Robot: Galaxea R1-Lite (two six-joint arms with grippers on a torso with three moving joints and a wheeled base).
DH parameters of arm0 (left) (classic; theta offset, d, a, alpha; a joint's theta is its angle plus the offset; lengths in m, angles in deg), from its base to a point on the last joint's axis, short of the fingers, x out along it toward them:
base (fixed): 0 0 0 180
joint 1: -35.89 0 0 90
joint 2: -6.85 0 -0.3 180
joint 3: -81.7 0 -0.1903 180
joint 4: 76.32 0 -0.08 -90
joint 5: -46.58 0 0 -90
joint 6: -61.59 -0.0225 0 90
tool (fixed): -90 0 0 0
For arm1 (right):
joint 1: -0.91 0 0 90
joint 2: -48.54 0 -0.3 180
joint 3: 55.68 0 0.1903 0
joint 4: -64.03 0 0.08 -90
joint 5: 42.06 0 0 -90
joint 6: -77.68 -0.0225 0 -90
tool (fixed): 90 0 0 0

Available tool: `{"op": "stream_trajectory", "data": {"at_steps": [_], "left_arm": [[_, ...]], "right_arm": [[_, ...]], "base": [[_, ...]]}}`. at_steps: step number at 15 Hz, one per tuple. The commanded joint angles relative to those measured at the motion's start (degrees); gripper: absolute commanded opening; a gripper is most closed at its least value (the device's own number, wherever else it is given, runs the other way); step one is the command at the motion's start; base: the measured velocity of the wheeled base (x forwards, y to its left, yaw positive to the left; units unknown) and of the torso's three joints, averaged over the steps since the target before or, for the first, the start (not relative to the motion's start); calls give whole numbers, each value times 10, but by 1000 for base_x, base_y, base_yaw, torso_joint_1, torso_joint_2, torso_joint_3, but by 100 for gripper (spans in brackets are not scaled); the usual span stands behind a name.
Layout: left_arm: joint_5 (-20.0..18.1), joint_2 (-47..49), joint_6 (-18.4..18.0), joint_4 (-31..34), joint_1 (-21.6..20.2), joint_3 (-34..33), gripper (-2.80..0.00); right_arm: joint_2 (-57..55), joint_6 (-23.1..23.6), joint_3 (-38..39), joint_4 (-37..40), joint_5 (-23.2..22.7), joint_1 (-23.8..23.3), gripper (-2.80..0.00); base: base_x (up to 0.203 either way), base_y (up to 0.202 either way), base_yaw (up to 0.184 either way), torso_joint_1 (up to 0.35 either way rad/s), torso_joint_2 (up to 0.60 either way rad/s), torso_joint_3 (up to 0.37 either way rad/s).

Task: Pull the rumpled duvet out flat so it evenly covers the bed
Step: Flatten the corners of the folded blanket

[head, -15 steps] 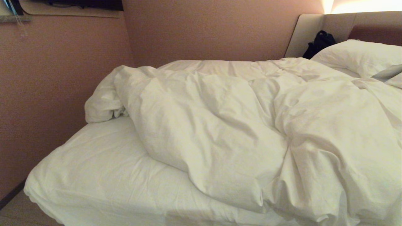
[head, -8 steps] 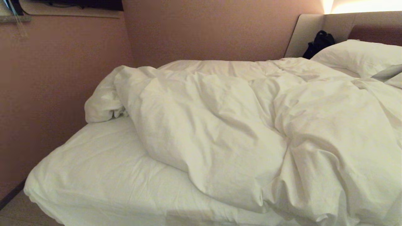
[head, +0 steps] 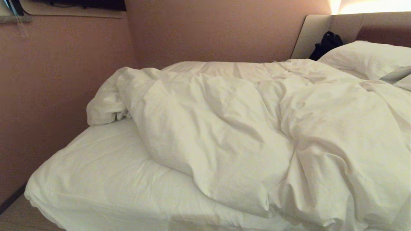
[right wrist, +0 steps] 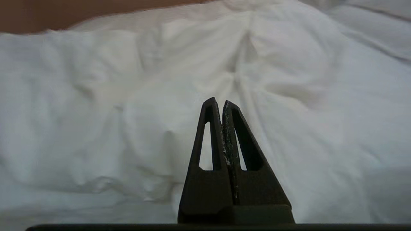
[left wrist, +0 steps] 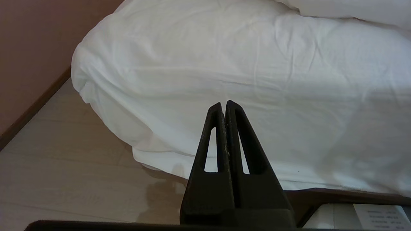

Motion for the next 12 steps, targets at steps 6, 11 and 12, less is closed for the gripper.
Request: {"op": "stream_trajectory", "data": {"at_steps": [6,11,12], "left_arm": [[0,0,0,0,0,0,-280],[0,0,0,0,0,0,-280],[0,0,0,0,0,0,-280]], "right_arm": [[153,4,146,4,27,-21,-280],[161,-21,233,-61,3,-22,-280],[160,-14,263,-84,1,-22,-280]], "base": [[0,0,0,0,0,0],[0,0,0,0,0,0],[0,0,0,0,0,0]]}}
